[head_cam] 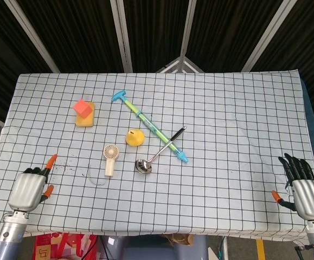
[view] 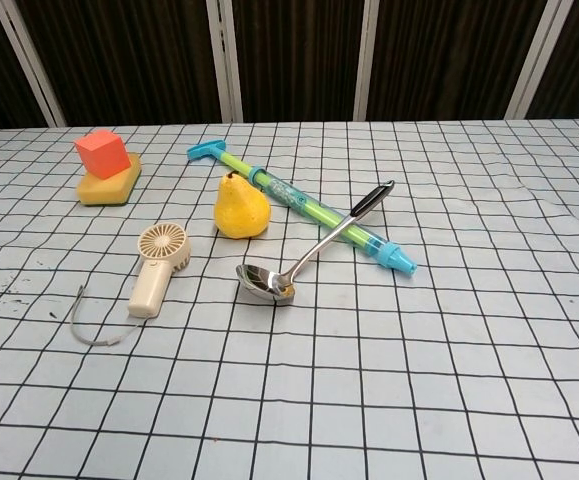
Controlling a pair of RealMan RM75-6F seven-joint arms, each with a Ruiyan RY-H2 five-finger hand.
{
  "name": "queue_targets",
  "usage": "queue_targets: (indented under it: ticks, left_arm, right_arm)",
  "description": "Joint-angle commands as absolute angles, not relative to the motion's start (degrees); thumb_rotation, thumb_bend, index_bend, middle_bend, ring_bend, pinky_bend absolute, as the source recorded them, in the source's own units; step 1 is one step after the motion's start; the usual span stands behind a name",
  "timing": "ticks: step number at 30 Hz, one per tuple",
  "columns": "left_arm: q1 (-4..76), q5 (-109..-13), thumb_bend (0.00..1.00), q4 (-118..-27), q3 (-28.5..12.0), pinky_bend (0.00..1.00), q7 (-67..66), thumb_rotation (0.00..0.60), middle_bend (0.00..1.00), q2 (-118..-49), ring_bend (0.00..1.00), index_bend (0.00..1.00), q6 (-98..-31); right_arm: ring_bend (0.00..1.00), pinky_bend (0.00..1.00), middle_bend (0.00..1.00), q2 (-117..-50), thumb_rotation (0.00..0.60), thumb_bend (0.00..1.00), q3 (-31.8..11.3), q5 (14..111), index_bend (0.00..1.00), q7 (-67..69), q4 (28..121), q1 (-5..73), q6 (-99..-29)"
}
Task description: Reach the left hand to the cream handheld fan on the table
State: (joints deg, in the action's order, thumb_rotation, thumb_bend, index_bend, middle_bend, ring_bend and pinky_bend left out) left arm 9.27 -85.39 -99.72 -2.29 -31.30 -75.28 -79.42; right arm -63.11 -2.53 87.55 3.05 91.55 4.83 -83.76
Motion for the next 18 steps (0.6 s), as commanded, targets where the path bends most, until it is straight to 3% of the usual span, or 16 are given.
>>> queue_targets:
  ticks: [1,7,18]
  left_arm:
    - [12.96,-79.67,0.68,-101.57,-4.87,0.66,-35.50,0.600,0.84,-78.34,0.68,0.02,-73.74]
    - [17.88,-72.84,0.73,-101.49,-7.37,0.68,-42.94,0.600,0.88,-83.95,0.71,0.13,-68.14]
    - [22.61,-65.73,0.73,-98.18,-8.19,0.69,-51.06,0.600,0.90,-92.38,0.72,0.21,-66.37]
  right_arm:
    - [0.00,0.00,0.00,-63.05,0.600,0.28,-2.54,87.51,0.07,3.15,91.54,4.89,-83.63]
    - [0.00,0.00,0.00,-62.93,0.600,0.28,-2.59,87.38,0.07,3.43,91.55,5.02,-83.35]
    - [0.00,0.00,0.00,-62.66,0.600,0.28,-2.67,87.10,0.07,3.86,91.71,5.35,-82.65]
